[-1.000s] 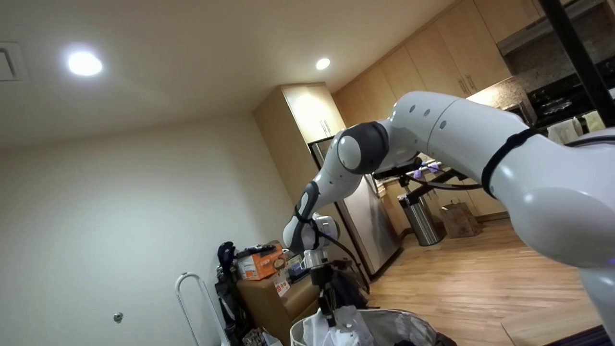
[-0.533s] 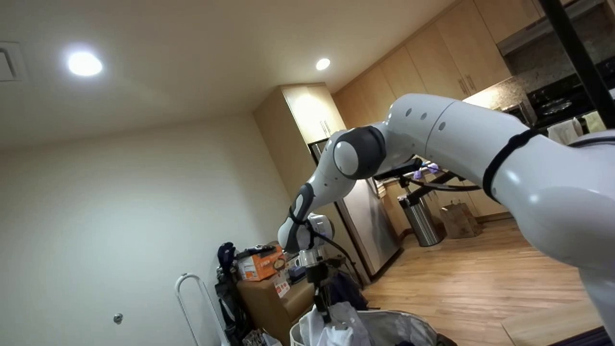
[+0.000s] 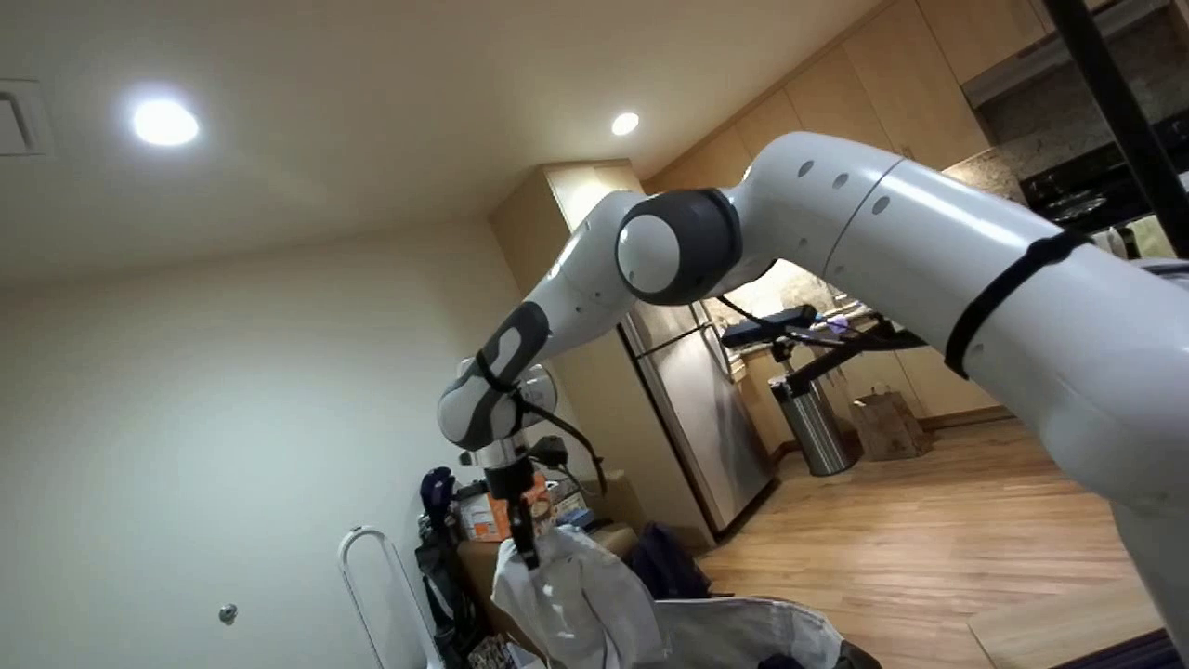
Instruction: Remove the white clothing from the laundry bag and place it on the sofa
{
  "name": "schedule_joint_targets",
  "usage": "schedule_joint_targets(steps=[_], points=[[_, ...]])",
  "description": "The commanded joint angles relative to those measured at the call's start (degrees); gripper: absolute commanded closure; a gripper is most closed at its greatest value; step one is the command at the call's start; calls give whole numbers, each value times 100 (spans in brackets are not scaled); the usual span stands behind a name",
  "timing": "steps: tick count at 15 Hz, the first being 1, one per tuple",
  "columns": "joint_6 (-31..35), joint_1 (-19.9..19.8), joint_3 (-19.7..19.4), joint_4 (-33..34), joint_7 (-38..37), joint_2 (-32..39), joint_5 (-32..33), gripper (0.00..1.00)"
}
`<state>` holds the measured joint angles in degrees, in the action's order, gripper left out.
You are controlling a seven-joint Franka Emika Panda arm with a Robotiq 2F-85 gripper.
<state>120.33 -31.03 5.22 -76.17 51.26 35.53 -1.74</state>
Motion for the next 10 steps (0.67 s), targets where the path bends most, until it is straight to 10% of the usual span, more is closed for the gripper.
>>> schedule_joint_targets(steps=[1,5,10], points=[[-27,713,-284,57,262,-580,214,90],[-50,927,-447,107,118,-525,-2,80],[63,1397,-225,527,556,47,85,90]])
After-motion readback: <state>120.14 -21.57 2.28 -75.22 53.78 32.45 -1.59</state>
